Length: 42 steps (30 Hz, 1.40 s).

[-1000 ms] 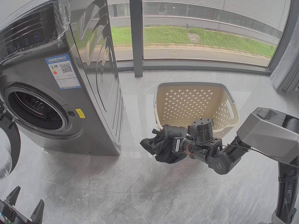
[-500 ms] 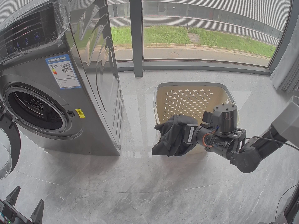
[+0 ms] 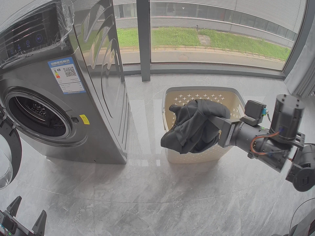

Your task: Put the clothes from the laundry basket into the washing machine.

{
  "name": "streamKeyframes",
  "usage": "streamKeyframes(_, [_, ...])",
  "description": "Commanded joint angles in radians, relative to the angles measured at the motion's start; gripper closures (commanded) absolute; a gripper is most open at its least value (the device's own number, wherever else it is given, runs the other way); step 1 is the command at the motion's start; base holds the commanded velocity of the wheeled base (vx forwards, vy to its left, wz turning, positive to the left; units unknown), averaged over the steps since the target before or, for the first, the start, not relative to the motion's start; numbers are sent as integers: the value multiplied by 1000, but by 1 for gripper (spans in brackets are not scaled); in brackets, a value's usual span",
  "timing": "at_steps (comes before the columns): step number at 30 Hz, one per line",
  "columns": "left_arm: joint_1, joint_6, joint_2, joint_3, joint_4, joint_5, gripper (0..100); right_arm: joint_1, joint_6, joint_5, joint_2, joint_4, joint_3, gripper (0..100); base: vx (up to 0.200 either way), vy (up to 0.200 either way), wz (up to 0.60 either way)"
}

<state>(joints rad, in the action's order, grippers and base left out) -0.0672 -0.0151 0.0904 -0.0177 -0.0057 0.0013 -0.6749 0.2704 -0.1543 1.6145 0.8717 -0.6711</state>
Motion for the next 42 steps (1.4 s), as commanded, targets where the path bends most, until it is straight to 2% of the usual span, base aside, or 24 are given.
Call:
streamKeyframes(1, [0, -3, 2, 18, 0, -1, 0, -20, -48, 2, -160, 4, 74, 100, 0, 0, 0])
streamKeyframes(5, [0, -11, 2, 18, 0, -6, 0, 21, -65, 7, -165, 4, 88, 100, 0, 0, 0])
streamKeyframes(8, [0, -11, 2, 18, 0, -6, 0, 20, -73, 10, -166, 10, 99, 100, 0, 0, 0])
streamKeyframes(18, [0, -17, 2, 18, 0, -6, 0, 1, -77, 21, -261, -2, 128, 100, -200, 0, 0])
streamKeyframes(20, [0, -16, 2, 18, 0, -6, 0, -8, -96, 21, -272, 4, 127, 100, -200, 0, 0])
streamKeyframes(26, [0, -19, 2, 18, 0, -6, 0, -6, -109, 21, -268, 6, 139, 100, 0, 0, 0])
streamKeyframes(42, [0, -31, 2, 18, 0, -3, 0, 5, -103, 22, -243, 10, 127, 100, 0, 200, 0])
